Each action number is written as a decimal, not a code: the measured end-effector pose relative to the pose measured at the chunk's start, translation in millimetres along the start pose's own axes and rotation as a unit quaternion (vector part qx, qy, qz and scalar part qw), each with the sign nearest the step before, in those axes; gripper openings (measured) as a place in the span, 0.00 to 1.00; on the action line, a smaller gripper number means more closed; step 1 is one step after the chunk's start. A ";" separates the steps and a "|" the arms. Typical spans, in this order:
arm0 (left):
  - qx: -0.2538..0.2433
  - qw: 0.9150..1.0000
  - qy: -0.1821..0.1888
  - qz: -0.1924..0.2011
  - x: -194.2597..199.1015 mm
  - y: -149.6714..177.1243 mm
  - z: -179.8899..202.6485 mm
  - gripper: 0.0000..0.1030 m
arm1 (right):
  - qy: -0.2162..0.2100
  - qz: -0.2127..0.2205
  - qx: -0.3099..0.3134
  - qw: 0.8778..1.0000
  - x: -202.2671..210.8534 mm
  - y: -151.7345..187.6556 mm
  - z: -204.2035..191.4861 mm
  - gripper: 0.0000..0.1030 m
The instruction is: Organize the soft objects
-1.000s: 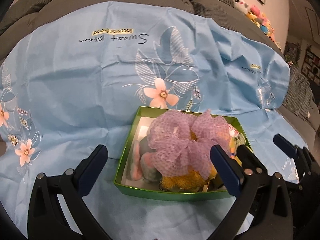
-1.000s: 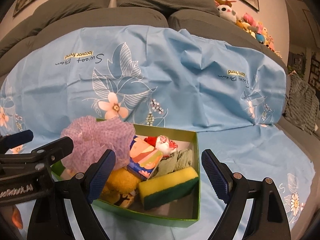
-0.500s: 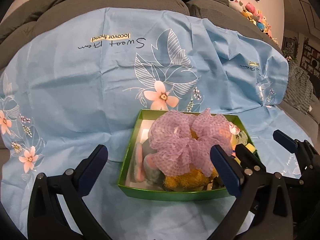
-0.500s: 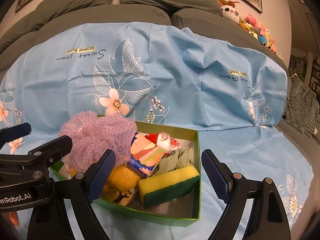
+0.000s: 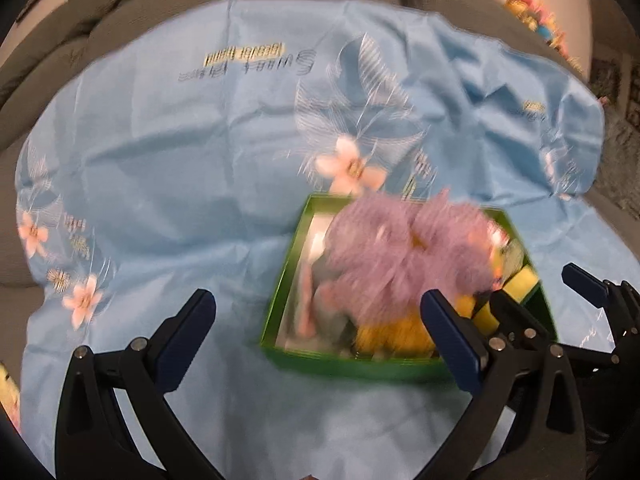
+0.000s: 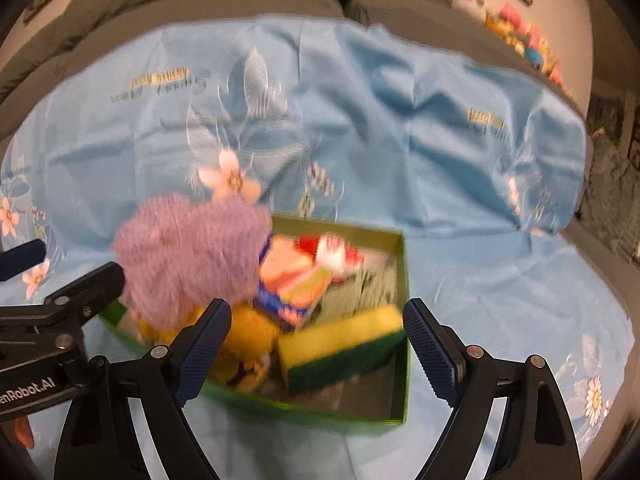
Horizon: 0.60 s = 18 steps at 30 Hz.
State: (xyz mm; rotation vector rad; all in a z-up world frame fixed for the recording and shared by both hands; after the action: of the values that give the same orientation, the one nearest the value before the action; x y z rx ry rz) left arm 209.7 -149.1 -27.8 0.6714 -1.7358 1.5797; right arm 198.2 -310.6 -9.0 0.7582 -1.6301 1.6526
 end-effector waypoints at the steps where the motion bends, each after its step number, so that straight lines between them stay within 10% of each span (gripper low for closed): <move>1: 0.004 1.000 0.008 -0.003 1.2 1.9 -0.7 0.99 | -0.003 -0.012 -0.003 1.000 -2.3 3.1 0.4 0.86; 18: 0.001 1.000 0.007 -0.018 -4.1 6.7 0.9 0.99 | 0.000 -0.023 -0.002 1.000 -3.1 8.4 0.1 0.86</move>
State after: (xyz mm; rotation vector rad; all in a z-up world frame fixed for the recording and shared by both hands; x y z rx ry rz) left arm 207.0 -149.5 -35.3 0.6868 -1.7039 1.5581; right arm 193.3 -310.7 -16.6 0.7877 -1.6039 1.6180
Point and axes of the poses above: each gripper's, at about its wrist camera, not at the fingertips, and x roughly against the way its jaws point, z to its right, y to its underside, the point moved 9 cm from there along -x, roughly the way its jaws point, and after that the axes turned 10 degrees about -z, right-handed, at the moved point
